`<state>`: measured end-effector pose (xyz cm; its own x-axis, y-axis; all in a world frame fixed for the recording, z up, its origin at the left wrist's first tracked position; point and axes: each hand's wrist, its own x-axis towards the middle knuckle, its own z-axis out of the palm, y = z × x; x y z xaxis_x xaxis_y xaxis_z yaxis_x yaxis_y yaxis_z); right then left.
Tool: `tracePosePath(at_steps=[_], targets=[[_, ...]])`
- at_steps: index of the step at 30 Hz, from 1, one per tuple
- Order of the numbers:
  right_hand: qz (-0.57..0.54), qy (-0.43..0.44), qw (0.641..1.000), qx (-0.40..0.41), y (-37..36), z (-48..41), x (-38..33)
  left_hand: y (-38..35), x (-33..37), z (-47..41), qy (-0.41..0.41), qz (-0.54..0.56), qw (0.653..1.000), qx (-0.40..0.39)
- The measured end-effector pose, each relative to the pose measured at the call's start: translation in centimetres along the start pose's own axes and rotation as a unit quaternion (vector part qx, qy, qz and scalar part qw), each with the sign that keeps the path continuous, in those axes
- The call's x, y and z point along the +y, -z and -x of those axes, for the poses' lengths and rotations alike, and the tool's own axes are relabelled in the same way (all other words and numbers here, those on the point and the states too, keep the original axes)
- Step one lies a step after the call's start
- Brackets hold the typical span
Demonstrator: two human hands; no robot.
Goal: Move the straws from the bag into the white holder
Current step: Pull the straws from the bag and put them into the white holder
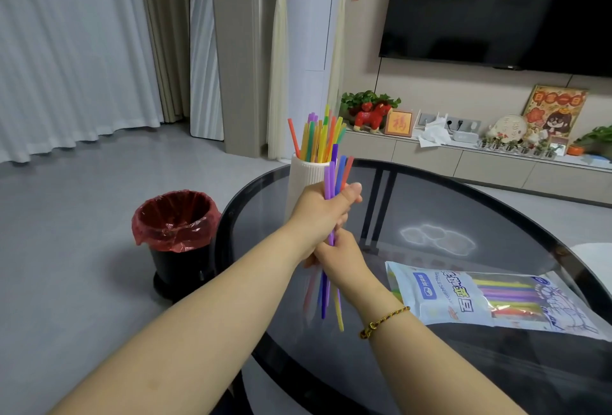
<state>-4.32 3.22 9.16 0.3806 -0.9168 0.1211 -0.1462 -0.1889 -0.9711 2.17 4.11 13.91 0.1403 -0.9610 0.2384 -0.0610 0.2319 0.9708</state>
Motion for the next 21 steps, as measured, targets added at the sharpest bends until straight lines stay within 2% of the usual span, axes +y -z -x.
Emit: tracePosePath(at_steps=[5,8,10,13,15,21], targets=[[0.013,0.018,0.999,0.029,-0.2,-0.3,-0.7,0.5,0.5,-0.8,-0.027,-0.03,0.999,-0.022],[0.001,0.039,0.997,0.068,0.3,-0.8,-1.4,1.1,1.1,-1.0,-0.061,-0.001,0.998,-0.025],[-0.051,0.026,0.992,0.109,1.1,-1.4,-2.3,2.0,1.1,-1.5,-0.079,0.001,0.997,0.015],[-0.106,0.039,0.981,0.158,2.8,-2.5,-4.2,3.7,0.7,-2.8,-0.081,-0.014,0.988,0.131],[-0.135,0.064,0.973,0.178,3.9,-3.3,-5.9,4.8,0.1,-3.8,-0.064,-0.042,0.984,0.158],[-0.248,0.13,0.941,0.188,6.4,-5.5,-10.7,6.5,-2.3,-5.5,0.051,-0.158,0.985,0.049]])
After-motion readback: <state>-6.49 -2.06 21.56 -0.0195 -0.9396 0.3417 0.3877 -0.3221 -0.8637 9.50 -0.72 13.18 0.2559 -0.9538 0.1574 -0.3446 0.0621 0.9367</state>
